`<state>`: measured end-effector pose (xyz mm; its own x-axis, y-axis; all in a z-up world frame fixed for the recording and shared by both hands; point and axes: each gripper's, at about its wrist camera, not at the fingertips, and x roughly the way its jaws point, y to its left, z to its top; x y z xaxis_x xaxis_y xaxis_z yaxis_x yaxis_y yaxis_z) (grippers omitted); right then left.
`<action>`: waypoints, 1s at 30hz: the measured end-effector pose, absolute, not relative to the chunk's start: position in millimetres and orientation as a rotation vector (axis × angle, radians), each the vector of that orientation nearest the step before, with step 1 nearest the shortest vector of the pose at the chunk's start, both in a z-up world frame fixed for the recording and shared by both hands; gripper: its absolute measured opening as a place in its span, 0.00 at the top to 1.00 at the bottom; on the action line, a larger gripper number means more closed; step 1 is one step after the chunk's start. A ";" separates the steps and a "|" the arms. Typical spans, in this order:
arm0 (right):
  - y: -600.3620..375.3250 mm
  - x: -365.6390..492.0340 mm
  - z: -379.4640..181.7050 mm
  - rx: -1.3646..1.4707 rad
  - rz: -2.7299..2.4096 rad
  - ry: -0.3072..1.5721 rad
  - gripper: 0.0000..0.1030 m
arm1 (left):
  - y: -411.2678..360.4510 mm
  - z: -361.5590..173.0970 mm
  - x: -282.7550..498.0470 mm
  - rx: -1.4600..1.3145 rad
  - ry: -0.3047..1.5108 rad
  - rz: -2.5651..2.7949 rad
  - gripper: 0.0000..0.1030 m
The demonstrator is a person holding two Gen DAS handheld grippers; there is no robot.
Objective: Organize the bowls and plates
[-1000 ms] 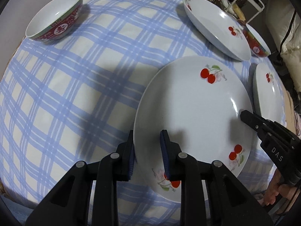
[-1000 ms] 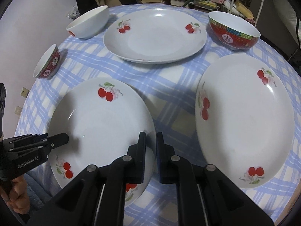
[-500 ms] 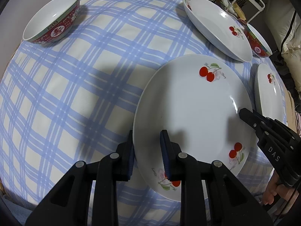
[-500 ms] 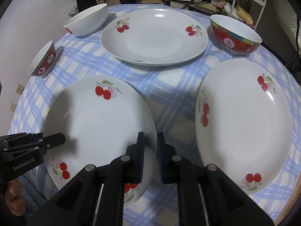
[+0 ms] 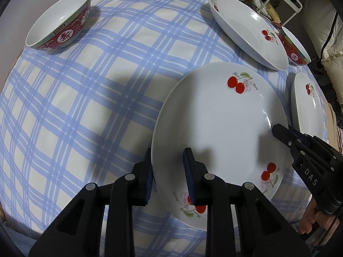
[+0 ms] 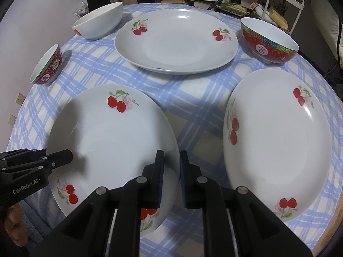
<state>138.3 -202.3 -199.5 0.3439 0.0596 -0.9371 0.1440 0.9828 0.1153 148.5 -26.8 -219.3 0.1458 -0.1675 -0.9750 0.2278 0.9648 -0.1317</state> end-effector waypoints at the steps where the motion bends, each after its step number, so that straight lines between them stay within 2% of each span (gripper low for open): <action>1: -203.0 139.1 -199.9 0.194 -0.055 1.223 0.85 | -27.3 -219.7 147.9 0.050 1.392 -0.284 0.75; 10: -204.5 140.4 -186.3 0.195 -0.048 1.185 0.85 | -33.7 -216.2 148.2 0.115 1.372 -0.270 0.71; 15: -212.3 140.9 -166.1 0.219 -0.043 1.131 0.85 | -40.7 -205.1 145.9 0.173 1.318 -0.250 0.57; 22: -235.6 146.3 -134.1 0.262 -0.041 1.077 0.84 | -46.8 -177.8 148.2 0.224 1.223 -0.176 0.47; 24: -241.9 146.1 -123.2 0.254 -0.049 1.054 0.84 | -52.5 -168.6 146.3 0.224 1.219 -0.184 0.32; 25: -246.3 145.8 -116.7 0.250 -0.054 1.045 0.84 | -55.0 -161.7 146.2 0.228 1.203 -0.182 0.31; 27: -256.7 145.3 -104.5 0.243 -0.065 1.032 0.70 | -61.1 -148.0 143.0 0.244 1.159 -0.168 0.26; 28: -262.3 144.7 -99.3 0.242 -0.072 1.027 0.47 | -67.6 -144.5 141.6 0.248 1.148 -0.160 0.24; 29: -267.4 143.0 -94.8 0.242 -0.080 1.020 0.31 | -71.8 -138.2 142.5 0.247 1.136 -0.156 0.22; 30: -273.5 139.8 -88.7 0.239 -0.088 1.003 0.28 | -70.6 -134.2 141.1 0.245 1.131 -0.158 0.21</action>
<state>139.8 -273.5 -88.7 0.5370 0.0367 -0.8428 0.1825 0.9703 0.1586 141.1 -70.6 -134.2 0.4184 -0.0006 -0.9083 0.2476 0.9622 0.1135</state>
